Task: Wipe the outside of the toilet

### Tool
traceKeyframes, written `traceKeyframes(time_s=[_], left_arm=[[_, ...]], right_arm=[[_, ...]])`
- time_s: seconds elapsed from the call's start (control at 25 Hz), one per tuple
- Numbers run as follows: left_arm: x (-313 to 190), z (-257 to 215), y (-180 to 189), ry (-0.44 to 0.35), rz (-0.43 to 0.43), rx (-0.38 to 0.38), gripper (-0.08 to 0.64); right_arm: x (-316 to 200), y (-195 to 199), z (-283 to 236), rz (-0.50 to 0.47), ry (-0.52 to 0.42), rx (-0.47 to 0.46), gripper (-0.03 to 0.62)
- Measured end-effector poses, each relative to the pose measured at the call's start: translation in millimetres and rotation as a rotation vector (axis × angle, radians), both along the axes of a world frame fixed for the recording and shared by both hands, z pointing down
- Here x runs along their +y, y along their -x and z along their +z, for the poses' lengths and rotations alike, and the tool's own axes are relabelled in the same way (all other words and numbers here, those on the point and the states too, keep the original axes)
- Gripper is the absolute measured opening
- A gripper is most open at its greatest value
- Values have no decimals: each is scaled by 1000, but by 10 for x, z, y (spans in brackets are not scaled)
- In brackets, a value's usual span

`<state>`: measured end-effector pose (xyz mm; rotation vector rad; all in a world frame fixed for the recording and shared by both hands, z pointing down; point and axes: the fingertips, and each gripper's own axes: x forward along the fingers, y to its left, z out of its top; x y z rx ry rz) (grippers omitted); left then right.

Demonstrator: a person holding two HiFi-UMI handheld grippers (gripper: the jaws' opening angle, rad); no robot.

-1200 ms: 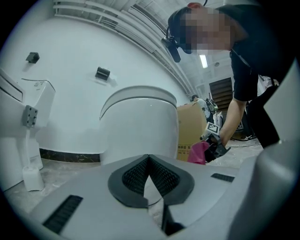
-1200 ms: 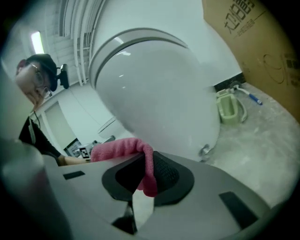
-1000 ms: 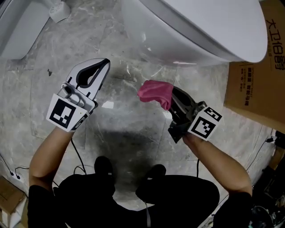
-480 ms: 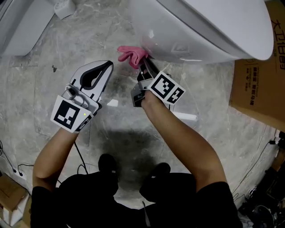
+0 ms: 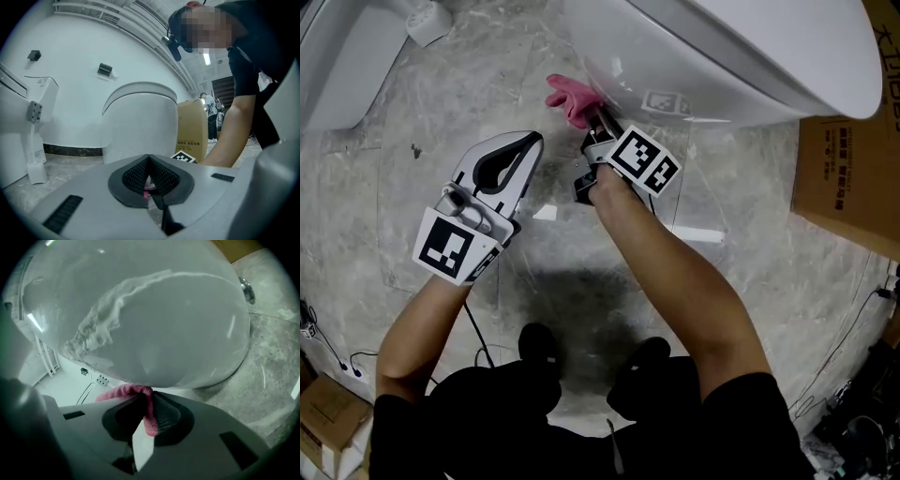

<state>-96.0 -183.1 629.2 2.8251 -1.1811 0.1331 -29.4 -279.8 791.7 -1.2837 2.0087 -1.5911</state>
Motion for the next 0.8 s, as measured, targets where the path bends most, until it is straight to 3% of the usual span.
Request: traceKeyframes(time_s=[0.24, 0.6, 0.8], left_arm=[[-11, -24, -51, -9, 11, 11, 14], [27, 40, -65, -7, 15, -11, 14], [83, 91, -122, 5, 26, -26, 14]], right_arm=[[102, -118, -14, -122, 14, 72, 61], [354, -592, 65, -228, 65, 144, 61], [422, -912, 107, -209, 106, 140, 61]])
